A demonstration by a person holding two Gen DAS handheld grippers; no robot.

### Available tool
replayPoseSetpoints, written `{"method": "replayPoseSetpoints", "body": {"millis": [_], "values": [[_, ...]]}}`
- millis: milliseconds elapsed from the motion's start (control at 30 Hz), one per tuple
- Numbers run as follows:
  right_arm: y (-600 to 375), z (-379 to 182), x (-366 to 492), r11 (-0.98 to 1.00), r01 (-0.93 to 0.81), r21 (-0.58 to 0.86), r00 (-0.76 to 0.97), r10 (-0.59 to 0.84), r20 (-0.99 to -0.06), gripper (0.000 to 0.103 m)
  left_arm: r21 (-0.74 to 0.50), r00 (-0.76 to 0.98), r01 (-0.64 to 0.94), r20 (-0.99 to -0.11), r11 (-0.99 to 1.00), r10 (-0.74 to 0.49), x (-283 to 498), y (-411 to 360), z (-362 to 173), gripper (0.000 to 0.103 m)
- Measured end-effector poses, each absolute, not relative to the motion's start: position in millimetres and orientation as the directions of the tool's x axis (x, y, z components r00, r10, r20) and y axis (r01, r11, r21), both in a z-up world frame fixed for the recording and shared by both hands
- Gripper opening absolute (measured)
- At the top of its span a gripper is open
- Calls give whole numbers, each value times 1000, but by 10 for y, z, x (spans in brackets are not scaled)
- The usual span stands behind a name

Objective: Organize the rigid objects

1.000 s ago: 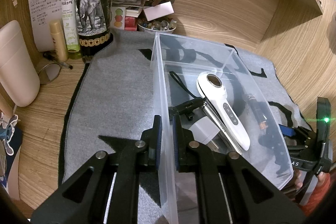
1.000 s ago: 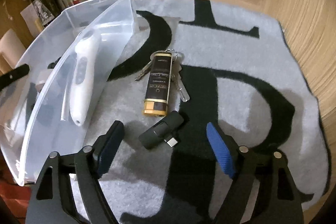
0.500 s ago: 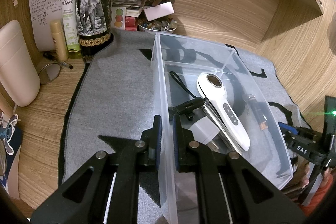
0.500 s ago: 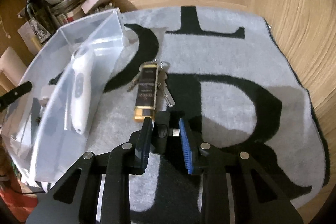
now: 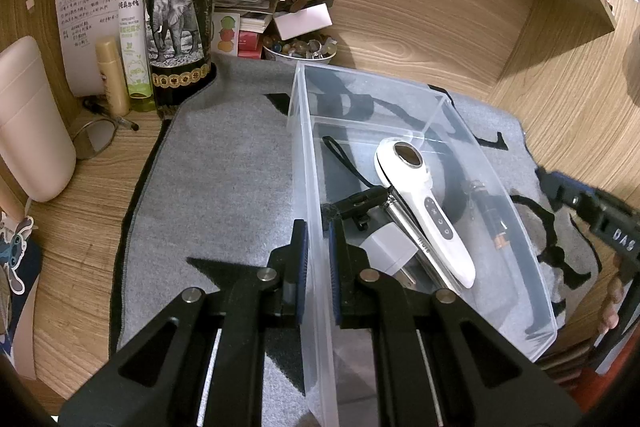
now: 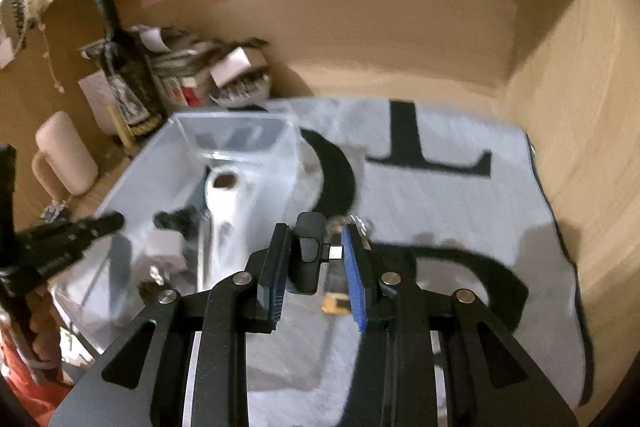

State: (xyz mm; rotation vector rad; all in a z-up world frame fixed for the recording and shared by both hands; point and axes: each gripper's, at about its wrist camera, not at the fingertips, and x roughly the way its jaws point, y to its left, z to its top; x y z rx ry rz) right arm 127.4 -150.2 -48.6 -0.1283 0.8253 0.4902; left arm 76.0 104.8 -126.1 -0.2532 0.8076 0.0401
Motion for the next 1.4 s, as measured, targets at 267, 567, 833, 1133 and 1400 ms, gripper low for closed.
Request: {"method": "replayPoseSetpoints", "body": {"millis": [267,567,833,1133,1400], "values": [[-1158,-333,1286,832,-549,82,570,444,-691,24,-228,691,-139,-719,964,-70,765,1079,-1263,9],[-746,-446,1337,768,-636,78,502,489,-713,24,-231,694,-141,-717,963,-71,758,1076,-1263,9],[-639,-542,1395,756,-650,80,468,481,-741,24,-228,694,-139,-717,964,-69,756,1067,-1266,9],[-1026,-323,1434,817,-573,69,556,450,-699,43,-230,696,-142,-714,963,-69,758,1055,-1267,9],[-1524,-343,1577,898,-437,56,624,348,-700,44,-228,697,-142,-714,963,-67,756,1053,-1268,9]]}}
